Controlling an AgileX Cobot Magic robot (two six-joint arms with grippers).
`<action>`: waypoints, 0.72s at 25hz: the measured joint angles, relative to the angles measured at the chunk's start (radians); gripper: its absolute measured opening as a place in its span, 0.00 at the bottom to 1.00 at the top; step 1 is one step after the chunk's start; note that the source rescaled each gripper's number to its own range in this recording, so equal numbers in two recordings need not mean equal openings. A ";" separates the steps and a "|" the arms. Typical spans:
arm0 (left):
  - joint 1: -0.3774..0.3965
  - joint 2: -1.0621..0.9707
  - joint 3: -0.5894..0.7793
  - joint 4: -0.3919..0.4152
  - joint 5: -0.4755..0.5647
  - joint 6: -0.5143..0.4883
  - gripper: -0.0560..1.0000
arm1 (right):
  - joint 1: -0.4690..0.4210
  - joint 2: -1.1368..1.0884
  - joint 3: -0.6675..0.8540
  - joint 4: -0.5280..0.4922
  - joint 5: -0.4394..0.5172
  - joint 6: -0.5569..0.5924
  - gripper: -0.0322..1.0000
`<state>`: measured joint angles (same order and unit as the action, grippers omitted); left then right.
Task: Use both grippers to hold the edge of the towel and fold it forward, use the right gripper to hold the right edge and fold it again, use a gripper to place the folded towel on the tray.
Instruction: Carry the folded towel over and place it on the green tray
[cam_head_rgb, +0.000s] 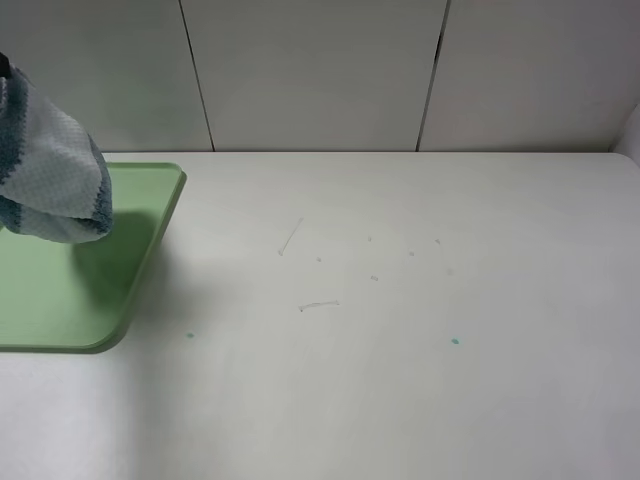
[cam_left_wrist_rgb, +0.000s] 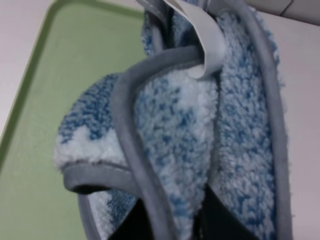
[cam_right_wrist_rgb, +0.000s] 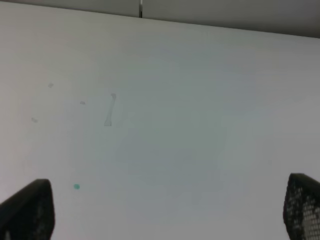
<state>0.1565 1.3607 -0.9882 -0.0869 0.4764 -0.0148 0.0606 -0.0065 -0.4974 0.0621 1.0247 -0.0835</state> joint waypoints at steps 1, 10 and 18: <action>0.000 0.000 0.001 0.000 0.004 0.000 0.10 | 0.000 0.000 0.000 0.000 0.000 0.000 1.00; 0.000 0.028 0.059 0.003 -0.039 0.001 0.10 | 0.000 0.000 0.000 0.000 0.000 0.000 1.00; 0.000 0.029 0.198 0.004 -0.252 0.025 0.10 | 0.000 0.000 0.000 0.000 0.000 0.000 1.00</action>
<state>0.1565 1.3897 -0.7897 -0.0831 0.2243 0.0098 0.0606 -0.0065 -0.4974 0.0621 1.0247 -0.0835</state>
